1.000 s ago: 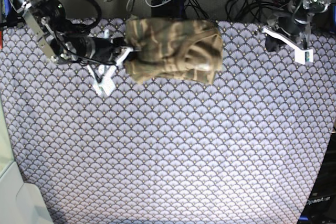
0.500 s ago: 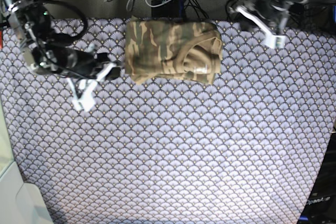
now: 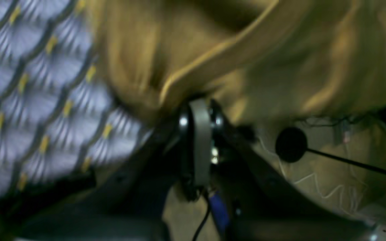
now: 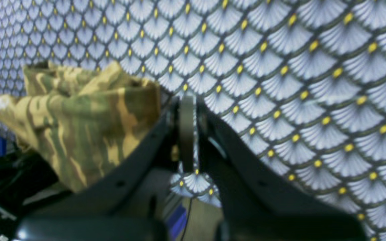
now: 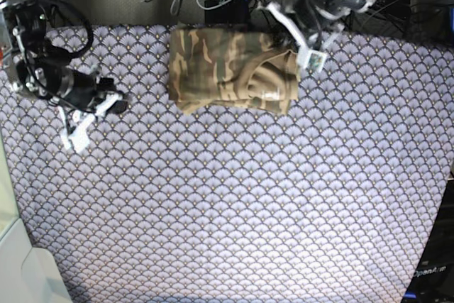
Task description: Fold the T-shirt properly
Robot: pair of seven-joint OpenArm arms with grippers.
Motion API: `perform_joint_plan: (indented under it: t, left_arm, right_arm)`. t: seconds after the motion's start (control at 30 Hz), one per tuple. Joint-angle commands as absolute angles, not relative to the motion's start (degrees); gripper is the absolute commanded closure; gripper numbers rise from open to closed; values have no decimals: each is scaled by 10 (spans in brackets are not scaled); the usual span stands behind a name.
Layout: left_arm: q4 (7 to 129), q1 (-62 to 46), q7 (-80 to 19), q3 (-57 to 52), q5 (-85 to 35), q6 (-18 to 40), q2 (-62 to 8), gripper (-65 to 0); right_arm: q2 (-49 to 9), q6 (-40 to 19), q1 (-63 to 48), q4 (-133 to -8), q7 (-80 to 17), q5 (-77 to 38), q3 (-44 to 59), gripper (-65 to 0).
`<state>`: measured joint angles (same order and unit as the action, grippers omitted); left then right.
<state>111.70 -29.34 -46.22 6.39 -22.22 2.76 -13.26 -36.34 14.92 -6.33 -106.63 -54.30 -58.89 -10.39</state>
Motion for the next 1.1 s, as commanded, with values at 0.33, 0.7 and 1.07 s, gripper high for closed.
perform_joint_plan:
  t: [0.33, 0.7, 1.07]
  left_arm:
    - [1059, -202, -523, 58, -226, 29, -107, -5]
    - [991, -181, -494, 28, -170, 29, -118, -5]
    - [919, -63, -494, 34, -167, 29, -36, -5]
  right_arm:
    - [-377, 153, -86, -1079, -538, -599, -97, 0]
    - [-380, 153, -98, -1080, -538, -599, -85, 0]
    - [-343, 152, -109, -1080, -538, -599, -90, 0]
